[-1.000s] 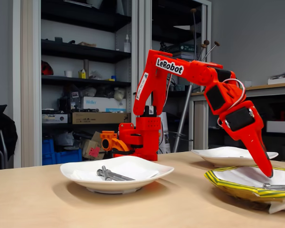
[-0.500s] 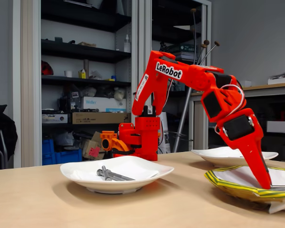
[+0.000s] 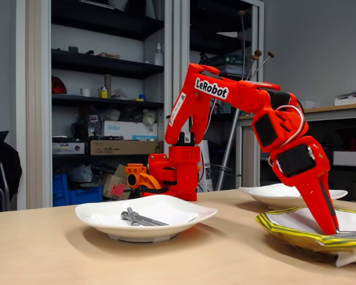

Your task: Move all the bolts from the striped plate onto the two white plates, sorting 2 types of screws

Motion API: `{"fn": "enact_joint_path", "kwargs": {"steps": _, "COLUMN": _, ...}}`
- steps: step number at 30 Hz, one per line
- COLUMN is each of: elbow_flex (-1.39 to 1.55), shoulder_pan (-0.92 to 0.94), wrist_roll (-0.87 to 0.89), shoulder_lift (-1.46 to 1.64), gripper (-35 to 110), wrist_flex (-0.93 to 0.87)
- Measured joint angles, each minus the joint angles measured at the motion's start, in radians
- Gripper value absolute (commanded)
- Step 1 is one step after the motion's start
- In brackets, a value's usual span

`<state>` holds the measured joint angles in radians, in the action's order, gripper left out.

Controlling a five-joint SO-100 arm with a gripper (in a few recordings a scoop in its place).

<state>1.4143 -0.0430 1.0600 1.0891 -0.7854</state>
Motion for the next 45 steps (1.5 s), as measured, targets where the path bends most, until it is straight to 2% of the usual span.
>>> {"fn": "enact_joint_path", "kwargs": {"steps": 8, "elbow_flex": 0.012, "shoulder_pan": -0.061, "wrist_roll": 0.075, "shoulder_lift": 0.155, "gripper": 0, "wrist_flex": -0.170}}
{"fn": "enact_joint_path", "kwargs": {"steps": 14, "elbow_flex": 0.104, "shoulder_pan": -0.150, "wrist_roll": 0.183, "shoulder_lift": 0.390, "gripper": 0, "wrist_flex": -0.298}}
{"fn": "enact_joint_path", "kwargs": {"steps": 27, "elbow_flex": 0.913, "shoulder_pan": -0.595, "wrist_roll": 0.736, "shoulder_lift": 1.150, "gripper": 0, "wrist_flex": -0.215}}
{"fn": "enact_joint_path", "kwargs": {"steps": 30, "elbow_flex": 1.043, "shoulder_pan": -0.681, "wrist_roll": 0.819, "shoulder_lift": 1.255, "gripper": 14, "wrist_flex": -0.193}}
{"fn": "enact_joint_path", "kwargs": {"steps": 33, "elbow_flex": 1.124, "shoulder_pan": -0.687, "wrist_roll": 0.810, "shoulder_lift": 1.312, "gripper": 17, "wrist_flex": -0.137}}
{"fn": "enact_joint_path", "kwargs": {"steps": 40, "elbow_flex": 1.089, "shoulder_pan": -0.635, "wrist_roll": 0.704, "shoulder_lift": 1.255, "gripper": 18, "wrist_flex": -0.074}}
{"fn": "enact_joint_path", "kwargs": {"steps": 45, "elbow_flex": 0.857, "shoulder_pan": -0.434, "wrist_roll": 0.437, "shoulder_lift": 1.037, "gripper": 15, "wrist_flex": 0.018}}
